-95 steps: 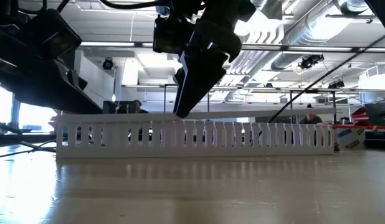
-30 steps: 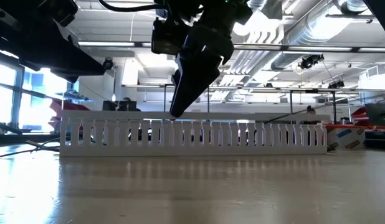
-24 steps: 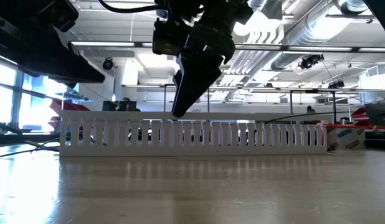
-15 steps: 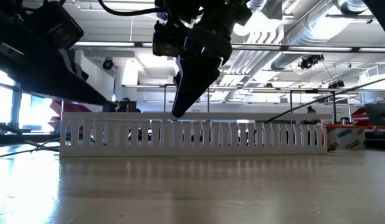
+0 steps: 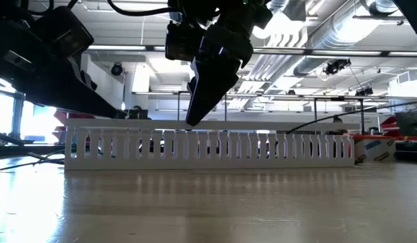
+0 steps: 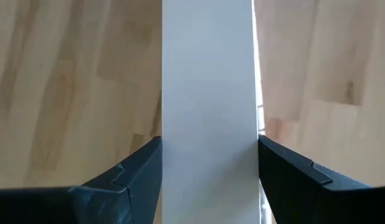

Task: Ziptie cables
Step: Close the white cable duct lid

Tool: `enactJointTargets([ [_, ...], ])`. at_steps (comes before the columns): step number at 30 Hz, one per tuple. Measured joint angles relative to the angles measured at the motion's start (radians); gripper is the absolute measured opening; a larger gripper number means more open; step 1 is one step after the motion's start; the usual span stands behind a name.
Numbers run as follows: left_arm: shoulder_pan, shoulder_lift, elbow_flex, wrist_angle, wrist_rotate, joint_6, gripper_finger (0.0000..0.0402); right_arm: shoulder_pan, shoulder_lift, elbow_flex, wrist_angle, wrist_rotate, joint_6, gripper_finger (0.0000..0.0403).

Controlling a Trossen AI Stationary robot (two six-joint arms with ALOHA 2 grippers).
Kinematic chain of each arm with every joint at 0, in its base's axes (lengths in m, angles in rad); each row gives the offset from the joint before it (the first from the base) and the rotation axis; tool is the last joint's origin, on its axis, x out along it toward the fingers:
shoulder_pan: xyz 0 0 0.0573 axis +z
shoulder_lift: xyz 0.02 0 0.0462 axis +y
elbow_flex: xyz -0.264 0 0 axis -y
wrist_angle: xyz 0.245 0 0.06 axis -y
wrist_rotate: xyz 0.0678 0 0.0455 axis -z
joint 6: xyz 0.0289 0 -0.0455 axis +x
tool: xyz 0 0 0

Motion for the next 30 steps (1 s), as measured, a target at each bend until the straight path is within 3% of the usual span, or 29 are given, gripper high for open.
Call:
enactJointTargets([
  [5,0.0,0.0,0.0,0.004,0.001,0.005,0.0,-0.016,0.0,0.0,-0.022,-0.051,0.007,0.0215],
  [30,0.02,0.0,0.001,-0.008,0.019,0.003,0.0,-0.021,0.003,0.06,-0.098,-0.054,0.007,0.0215],
])
